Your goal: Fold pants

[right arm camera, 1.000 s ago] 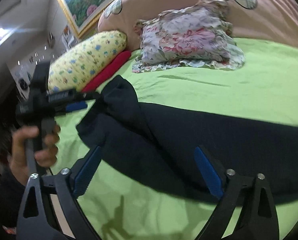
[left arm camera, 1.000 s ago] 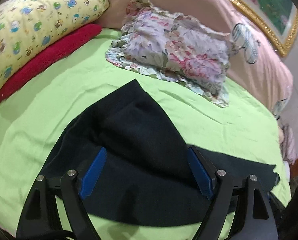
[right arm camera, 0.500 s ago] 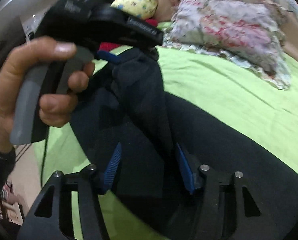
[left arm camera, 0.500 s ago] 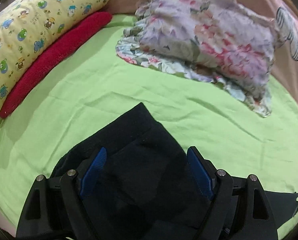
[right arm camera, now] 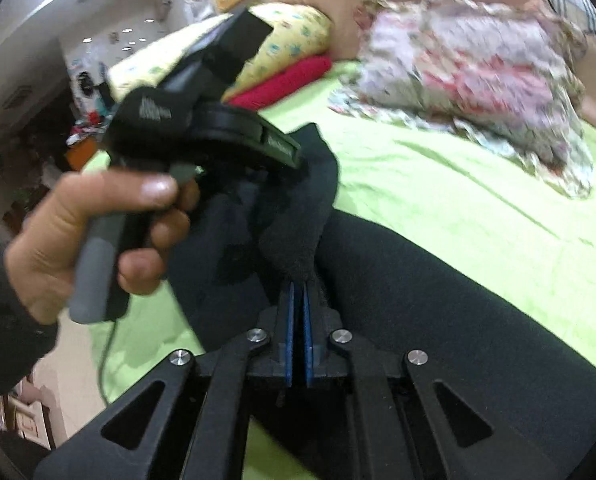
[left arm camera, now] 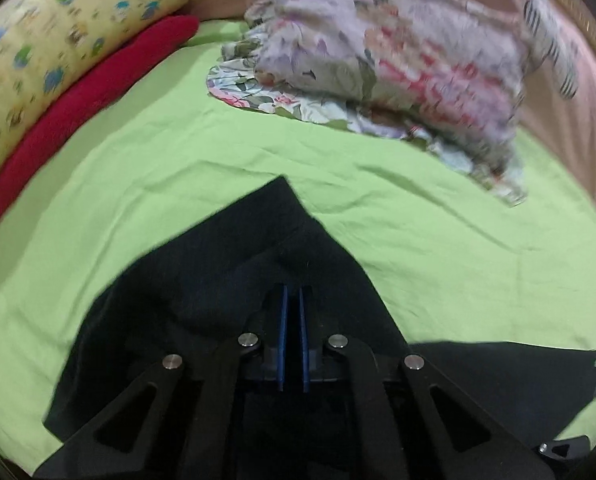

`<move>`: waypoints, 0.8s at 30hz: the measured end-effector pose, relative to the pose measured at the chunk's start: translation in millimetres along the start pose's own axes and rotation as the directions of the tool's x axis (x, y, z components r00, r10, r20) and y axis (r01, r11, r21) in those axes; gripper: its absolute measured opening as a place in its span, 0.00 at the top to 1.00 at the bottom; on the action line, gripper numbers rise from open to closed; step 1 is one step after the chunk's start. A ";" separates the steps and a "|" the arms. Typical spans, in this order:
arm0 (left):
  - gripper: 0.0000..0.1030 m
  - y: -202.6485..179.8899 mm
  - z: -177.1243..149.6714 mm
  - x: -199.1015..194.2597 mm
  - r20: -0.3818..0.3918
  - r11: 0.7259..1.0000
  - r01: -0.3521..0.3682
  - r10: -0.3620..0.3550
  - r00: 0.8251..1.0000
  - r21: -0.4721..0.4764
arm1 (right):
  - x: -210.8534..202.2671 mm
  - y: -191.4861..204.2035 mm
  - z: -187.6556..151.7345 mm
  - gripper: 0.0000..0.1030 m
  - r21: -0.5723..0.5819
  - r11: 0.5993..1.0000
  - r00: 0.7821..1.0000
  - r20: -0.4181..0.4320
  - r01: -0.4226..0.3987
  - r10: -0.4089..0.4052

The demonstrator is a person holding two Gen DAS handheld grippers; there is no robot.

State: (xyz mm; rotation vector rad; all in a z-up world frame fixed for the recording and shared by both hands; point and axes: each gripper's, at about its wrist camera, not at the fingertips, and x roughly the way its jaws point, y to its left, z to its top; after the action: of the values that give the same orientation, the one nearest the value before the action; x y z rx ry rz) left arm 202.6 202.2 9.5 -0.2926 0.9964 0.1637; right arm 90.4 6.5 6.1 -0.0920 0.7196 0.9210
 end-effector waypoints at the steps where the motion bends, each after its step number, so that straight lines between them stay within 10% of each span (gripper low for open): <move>1: 0.98 1.8 -3.6 -6.8 0.012 1.000 0.022 -0.022 1.000 -0.015 | -4.4 7.2 -0.1 0.95 -0.021 1.000 1.000 0.002 -0.004 0.004; 10: 0.95 41.6 -49.6 -72.0 0.115 0.959 0.241 -0.226 0.967 -0.149 | 1.0 51.4 -18.6 0.95 -0.169 0.986 0.999 -0.048 -0.009 0.001; 12: 0.61 40.1 -51.5 -73.6 0.078 0.946 0.282 -0.273 0.959 -0.161 | 4.8 50.5 -23.5 0.95 -0.154 0.988 0.998 -0.058 -0.013 0.004; 14: 0.22 31.4 -47.4 -74.0 0.055 0.953 0.266 -0.261 0.964 -0.141 | 6.0 48.3 -25.4 0.95 -0.135 0.991 0.998 -0.055 -0.024 0.016; 24: 0.28 -16.0 -16.2 -32.4 -0.048 1.000 0.002 -0.003 0.999 -0.019 | 1.7 46.8 -26.8 0.95 -0.108 0.992 0.998 -0.026 -0.061 0.058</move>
State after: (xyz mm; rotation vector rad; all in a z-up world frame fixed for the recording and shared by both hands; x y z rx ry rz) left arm 176.6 181.9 31.2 -0.3165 1.0429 0.1649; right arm 41.6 26.7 -5.0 -0.1782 0.6956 1.0175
